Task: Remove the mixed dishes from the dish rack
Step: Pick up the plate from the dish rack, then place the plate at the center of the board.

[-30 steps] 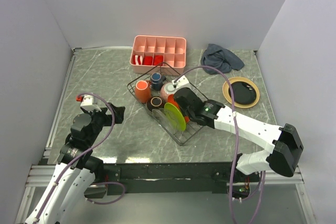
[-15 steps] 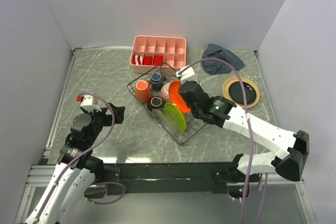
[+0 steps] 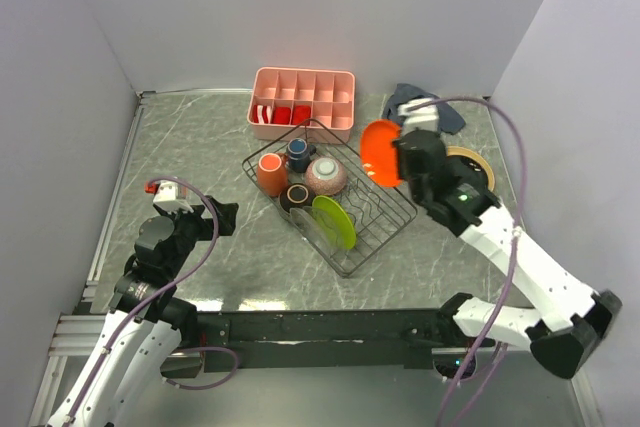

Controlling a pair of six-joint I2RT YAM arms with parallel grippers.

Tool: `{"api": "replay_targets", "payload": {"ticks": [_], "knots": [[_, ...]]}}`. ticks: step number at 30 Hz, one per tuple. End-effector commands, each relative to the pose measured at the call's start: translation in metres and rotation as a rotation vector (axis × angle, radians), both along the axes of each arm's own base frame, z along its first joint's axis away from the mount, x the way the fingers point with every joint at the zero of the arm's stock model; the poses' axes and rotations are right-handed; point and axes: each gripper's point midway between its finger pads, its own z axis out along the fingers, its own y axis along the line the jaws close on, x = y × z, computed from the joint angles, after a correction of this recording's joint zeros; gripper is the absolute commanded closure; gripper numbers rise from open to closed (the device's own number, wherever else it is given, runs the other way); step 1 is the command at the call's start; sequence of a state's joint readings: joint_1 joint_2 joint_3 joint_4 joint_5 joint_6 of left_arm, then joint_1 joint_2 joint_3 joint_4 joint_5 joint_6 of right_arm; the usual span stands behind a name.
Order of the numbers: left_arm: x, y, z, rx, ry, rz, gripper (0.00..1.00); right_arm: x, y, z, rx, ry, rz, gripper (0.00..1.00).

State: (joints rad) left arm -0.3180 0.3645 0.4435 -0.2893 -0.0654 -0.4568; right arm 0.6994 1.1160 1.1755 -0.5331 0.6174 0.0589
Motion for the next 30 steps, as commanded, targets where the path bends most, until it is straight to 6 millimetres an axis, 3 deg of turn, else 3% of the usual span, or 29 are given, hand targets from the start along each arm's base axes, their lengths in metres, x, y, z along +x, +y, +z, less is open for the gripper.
{"api": "replay_targets", "payload": {"ticks": [1, 6, 11, 16, 23, 30], "knots": [[0.003, -0.001, 0.026, -0.009, -0.072, -0.001, 0.01, 0.010, -0.038, 0.029, 0.231, -0.118, -0.099, 1.00], [0.003, -0.001, 0.026, -0.007, -0.071, -0.002, 0.01, 0.019, -0.098, 0.001, 0.364, -0.094, -0.267, 1.00], [0.003, 0.001, 0.028, -0.008, -0.077, 0.003, 0.01, 0.024, -0.137, -0.026, 0.567, -0.084, -0.401, 1.00], [0.002, 0.001, 0.029, -0.010, -0.083, 0.004, 0.01, 0.031, -0.184, -0.069, 0.818, -0.122, -0.582, 1.00], [0.002, 0.002, 0.030, -0.010, -0.085, 0.011, 0.01, 0.041, -0.234, -0.106, 0.983, -0.159, -0.764, 1.00], [0.002, 0.004, 0.031, -0.004, -0.084, 0.021, 0.01, 0.049, -0.260, -0.146, 1.062, -0.105, -0.890, 1.00]]}}
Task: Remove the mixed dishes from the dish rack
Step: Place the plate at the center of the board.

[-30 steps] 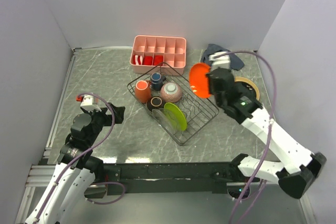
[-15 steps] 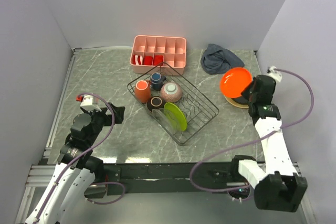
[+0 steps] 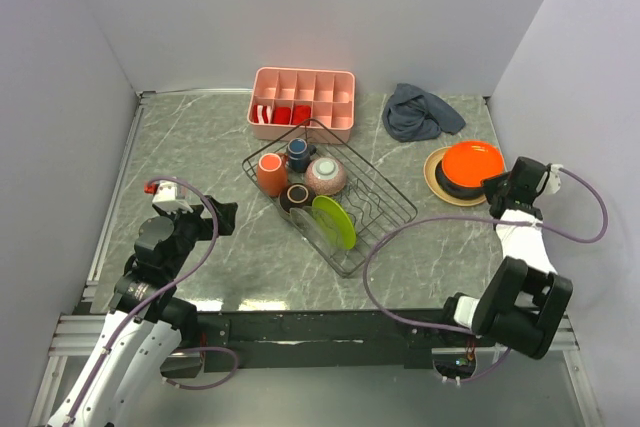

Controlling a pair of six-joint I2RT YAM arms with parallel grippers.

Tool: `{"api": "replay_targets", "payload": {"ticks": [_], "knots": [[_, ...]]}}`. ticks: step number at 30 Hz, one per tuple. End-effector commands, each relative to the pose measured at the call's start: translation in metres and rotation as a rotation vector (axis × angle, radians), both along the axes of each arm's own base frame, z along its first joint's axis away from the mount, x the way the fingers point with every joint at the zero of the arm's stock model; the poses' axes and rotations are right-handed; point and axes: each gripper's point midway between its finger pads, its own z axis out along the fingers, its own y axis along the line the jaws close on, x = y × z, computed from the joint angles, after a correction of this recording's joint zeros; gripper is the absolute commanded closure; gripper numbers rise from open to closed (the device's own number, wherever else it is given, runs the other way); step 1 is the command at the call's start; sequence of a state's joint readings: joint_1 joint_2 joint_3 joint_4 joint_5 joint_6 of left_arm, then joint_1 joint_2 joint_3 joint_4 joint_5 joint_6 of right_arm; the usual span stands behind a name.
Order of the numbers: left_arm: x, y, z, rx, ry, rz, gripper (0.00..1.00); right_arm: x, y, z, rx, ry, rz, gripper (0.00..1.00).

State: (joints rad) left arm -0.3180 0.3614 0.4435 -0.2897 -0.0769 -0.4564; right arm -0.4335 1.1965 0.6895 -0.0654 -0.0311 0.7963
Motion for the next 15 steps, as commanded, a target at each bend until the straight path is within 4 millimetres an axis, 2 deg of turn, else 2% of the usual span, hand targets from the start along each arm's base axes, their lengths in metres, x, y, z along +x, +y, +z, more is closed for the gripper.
{"api": "replay_targets", "payload": {"ticks": [1, 3, 9, 12, 13, 15], "knots": [[0.002, 0.003, 0.029, -0.004, -0.078, 0.012, 0.01, 0.019, -0.015, 0.005, 0.057, -0.089, -0.052, 1.00], [0.002, 0.003, 0.028, -0.003, -0.074, 0.014, 0.01, 0.021, -0.017, -0.010, 0.084, -0.064, -0.051, 1.00], [0.003, 0.004, 0.027, 0.000, -0.069, 0.021, 0.01, 0.028, -0.022, -0.035, 0.140, -0.032, -0.054, 1.00], [0.003, 0.004, 0.025, 0.004, -0.063, 0.021, 0.01, 0.033, -0.021, -0.043, 0.149, -0.004, -0.028, 0.90], [0.003, 0.004, 0.026, 0.000, -0.062, 0.019, 0.00, 0.034, -0.021, -0.044, 0.151, 0.003, -0.023, 0.79], [0.004, 0.003, 0.024, 0.003, -0.057, 0.015, 0.01, 0.033, -0.020, -0.048, 0.156, 0.027, -0.014, 0.69]]}}
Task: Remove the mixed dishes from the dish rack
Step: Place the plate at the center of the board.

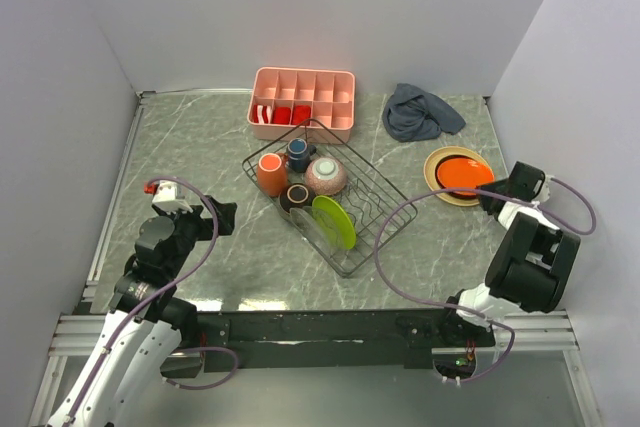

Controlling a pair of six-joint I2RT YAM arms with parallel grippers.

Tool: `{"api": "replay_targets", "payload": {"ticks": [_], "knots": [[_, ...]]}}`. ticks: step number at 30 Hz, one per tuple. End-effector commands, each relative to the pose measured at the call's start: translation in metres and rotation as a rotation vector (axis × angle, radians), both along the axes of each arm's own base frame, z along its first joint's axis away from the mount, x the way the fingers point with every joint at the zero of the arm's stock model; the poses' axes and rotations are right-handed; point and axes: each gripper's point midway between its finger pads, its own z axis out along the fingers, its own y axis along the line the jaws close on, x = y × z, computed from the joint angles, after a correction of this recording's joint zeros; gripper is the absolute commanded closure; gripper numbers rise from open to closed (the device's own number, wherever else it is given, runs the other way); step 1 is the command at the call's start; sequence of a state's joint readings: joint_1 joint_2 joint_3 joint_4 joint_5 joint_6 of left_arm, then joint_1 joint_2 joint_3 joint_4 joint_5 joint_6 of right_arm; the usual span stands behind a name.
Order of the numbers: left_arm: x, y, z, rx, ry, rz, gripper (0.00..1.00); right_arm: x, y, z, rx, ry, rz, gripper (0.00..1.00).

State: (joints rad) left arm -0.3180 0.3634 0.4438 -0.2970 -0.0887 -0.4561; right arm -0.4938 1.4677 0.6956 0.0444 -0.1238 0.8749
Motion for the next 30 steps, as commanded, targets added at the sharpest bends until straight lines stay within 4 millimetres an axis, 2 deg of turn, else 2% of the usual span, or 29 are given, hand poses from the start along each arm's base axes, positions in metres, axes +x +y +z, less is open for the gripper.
{"api": "replay_targets", "payload": {"ticks": [1, 5, 9, 11, 13, 19, 22, 23, 25, 29, 30], "knots": [[0.004, 0.000, 0.026, -0.002, -0.063, 0.001, 0.00, 0.019, -0.008, 0.019, -0.023, -0.055, 0.024, 0.61], [0.004, -0.002, 0.025, 0.000, -0.057, -0.010, 0.01, 0.008, -0.007, 0.019, -0.037, -0.006, 0.034, 0.44], [0.004, -0.004, 0.024, 0.000, -0.052, -0.023, 0.01, -0.001, -0.008, 0.033, -0.091, -0.001, 0.043, 0.34], [0.004, -0.005, 0.024, 0.000, -0.055, -0.029, 0.01, -0.005, -0.006, 0.039, -0.099, -0.003, 0.050, 0.24], [0.005, -0.007, 0.024, -0.001, -0.053, -0.037, 0.01, -0.007, -0.002, 0.050, -0.119, -0.020, 0.067, 0.15], [0.004, -0.011, 0.024, -0.006, -0.053, -0.059, 0.01, -0.011, 0.012, 0.088, -0.201, -0.073, 0.124, 0.02], [0.004, -0.012, 0.024, -0.008, -0.056, -0.067, 0.00, -0.011, 0.031, 0.108, -0.264, -0.106, 0.193, 0.01], [0.004, -0.013, 0.023, -0.008, -0.053, -0.068, 0.01, -0.010, 0.045, 0.116, -0.292, -0.118, 0.235, 0.01], [0.004, -0.013, 0.022, -0.007, -0.048, -0.071, 0.01, -0.009, 0.062, 0.125, -0.340, -0.129, 0.308, 0.00], [0.004, -0.016, 0.022, -0.012, -0.045, -0.083, 0.01, -0.013, 0.112, 0.145, -0.426, -0.176, 0.482, 0.00], [0.004, -0.016, 0.022, -0.010, -0.046, -0.083, 0.00, -0.014, 0.133, 0.149, -0.440, -0.191, 0.543, 0.00]]}}
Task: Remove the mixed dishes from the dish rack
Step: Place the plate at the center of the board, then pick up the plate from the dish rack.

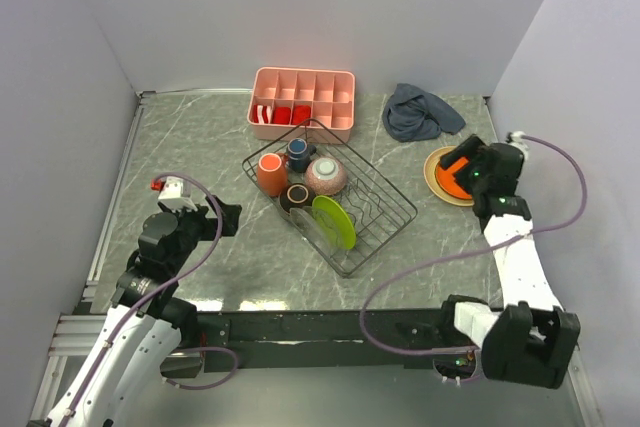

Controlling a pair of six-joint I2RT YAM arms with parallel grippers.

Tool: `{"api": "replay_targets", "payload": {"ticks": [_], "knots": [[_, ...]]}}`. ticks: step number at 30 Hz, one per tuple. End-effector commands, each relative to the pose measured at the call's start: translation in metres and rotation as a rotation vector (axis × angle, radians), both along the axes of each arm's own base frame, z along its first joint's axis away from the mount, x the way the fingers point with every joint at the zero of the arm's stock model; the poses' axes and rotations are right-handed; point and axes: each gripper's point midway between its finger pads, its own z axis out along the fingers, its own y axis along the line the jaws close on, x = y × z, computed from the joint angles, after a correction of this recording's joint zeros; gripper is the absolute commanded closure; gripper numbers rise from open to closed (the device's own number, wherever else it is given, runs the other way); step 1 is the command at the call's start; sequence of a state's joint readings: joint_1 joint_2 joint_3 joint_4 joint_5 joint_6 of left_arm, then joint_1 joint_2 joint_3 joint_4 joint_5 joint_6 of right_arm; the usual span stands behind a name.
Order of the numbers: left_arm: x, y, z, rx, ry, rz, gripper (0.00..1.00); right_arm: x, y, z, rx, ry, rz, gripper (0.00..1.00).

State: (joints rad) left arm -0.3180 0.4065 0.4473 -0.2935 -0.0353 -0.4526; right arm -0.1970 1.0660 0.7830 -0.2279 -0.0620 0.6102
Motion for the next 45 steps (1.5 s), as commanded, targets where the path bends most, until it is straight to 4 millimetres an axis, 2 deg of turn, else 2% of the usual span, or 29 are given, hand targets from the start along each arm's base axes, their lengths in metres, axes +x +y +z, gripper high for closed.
{"api": "replay_targets", "payload": {"ticks": [1, 2, 3, 6, 7, 13, 15, 16, 18, 20, 23, 28, 31, 35, 41, 45], "knots": [[0.004, -0.006, 0.029, -0.015, -0.081, -0.030, 0.01, -0.006, 0.045, 0.035, -0.138, -0.062, 0.163, 0.00], [0.004, -0.006, 0.029, -0.017, -0.081, -0.030, 0.00, -0.009, 0.055, 0.039, -0.155, -0.073, 0.204, 0.00], [0.004, -0.006, 0.028, -0.016, -0.078, -0.030, 0.00, -0.013, 0.077, 0.039, -0.160, -0.080, 0.271, 0.00], [0.005, -0.006, 0.028, -0.014, -0.075, -0.030, 0.01, -0.023, 0.106, 0.043, -0.177, -0.092, 0.373, 0.00], [0.004, -0.007, 0.027, -0.014, -0.074, -0.033, 0.01, -0.028, 0.124, 0.043, -0.181, -0.094, 0.432, 0.00], [0.004, -0.007, 0.028, -0.015, -0.078, -0.033, 0.00, -0.045, 0.182, 0.049, -0.209, -0.085, 0.627, 0.01], [0.004, -0.006, 0.028, -0.015, -0.075, -0.030, 0.01, -0.048, 0.192, 0.047, -0.238, -0.066, 0.660, 0.02], [0.004, -0.006, 0.029, -0.015, -0.080, -0.029, 0.01, -0.049, 0.199, 0.054, -0.244, -0.078, 0.679, 0.02], [0.004, -0.006, 0.028, -0.016, -0.078, -0.028, 0.01, -0.061, 0.224, 0.048, -0.290, -0.043, 0.770, 0.04], [0.004, -0.006, 0.028, -0.014, -0.078, -0.029, 0.01, -0.063, 0.232, 0.052, -0.329, -0.038, 0.784, 0.06], [0.004, -0.005, 0.029, -0.014, -0.082, -0.022, 0.01, -0.071, 0.249, 0.043, -0.402, 0.003, 0.830, 0.12], [0.004, -0.005, 0.030, -0.016, -0.086, -0.024, 0.01, -0.081, 0.267, 0.031, -0.485, 0.052, 0.886, 0.28], [0.003, -0.005, 0.030, -0.016, -0.086, -0.025, 0.01, -0.081, 0.272, 0.022, -0.532, 0.086, 0.892, 0.38], [0.003, -0.005, 0.030, -0.016, -0.085, -0.025, 0.01, -0.084, 0.284, 0.011, -0.607, 0.128, 0.917, 0.42], [0.003, -0.005, 0.030, -0.015, -0.085, -0.024, 0.01, -0.084, 0.287, -0.007, -0.718, 0.189, 0.908, 0.49], [0.003, -0.005, 0.031, -0.016, -0.088, -0.022, 0.00, -0.086, 0.287, -0.015, -0.780, 0.211, 0.895, 0.59]]}}
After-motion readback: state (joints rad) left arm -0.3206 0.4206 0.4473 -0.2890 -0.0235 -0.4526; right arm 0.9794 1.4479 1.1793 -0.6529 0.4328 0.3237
